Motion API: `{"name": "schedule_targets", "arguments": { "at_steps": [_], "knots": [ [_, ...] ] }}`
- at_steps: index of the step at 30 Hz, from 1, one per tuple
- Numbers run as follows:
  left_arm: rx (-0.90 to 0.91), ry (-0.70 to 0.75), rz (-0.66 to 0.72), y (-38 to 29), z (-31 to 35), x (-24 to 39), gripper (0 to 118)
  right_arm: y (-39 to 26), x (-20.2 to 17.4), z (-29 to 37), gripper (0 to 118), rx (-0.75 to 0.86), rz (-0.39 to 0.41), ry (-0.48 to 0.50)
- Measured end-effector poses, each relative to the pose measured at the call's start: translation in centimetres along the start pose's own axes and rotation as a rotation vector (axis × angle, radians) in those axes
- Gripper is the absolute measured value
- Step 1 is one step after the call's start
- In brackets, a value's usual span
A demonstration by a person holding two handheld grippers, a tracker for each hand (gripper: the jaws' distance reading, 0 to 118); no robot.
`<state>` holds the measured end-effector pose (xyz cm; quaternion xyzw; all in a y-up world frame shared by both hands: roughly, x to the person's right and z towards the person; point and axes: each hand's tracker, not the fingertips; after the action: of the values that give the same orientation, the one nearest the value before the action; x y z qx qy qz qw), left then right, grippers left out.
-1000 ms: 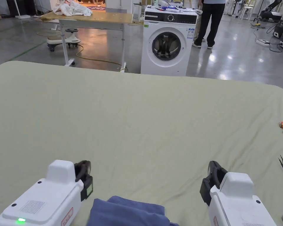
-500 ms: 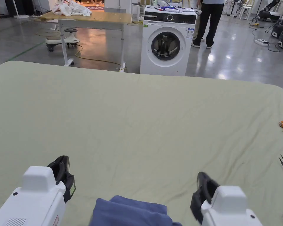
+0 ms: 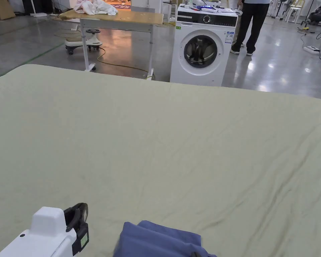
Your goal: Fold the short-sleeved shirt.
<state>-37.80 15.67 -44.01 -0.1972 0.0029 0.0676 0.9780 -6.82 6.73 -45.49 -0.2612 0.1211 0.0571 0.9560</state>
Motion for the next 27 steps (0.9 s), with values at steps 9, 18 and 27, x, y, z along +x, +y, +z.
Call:
{"name": "schedule_targets", "arguments": {
  "at_steps": [9,18,27],
  "knots": [
    [-0.405,-0.396,0.202,0.4,-4.3,-3.8,29,-0.2,0.1,0.0,0,0.008,-0.010,-0.006],
    [-0.691,-0.707,0.531,-3.0,-12.2,-6.0,83,-0.3,0.6,0.1,0,0.005,-0.026,0.018],
    [-0.799,-0.877,0.599,-5.4,-15.4,-3.3,72,-0.4,0.7,0.3,0,0.002,-0.016,0.021]
  ]
}}
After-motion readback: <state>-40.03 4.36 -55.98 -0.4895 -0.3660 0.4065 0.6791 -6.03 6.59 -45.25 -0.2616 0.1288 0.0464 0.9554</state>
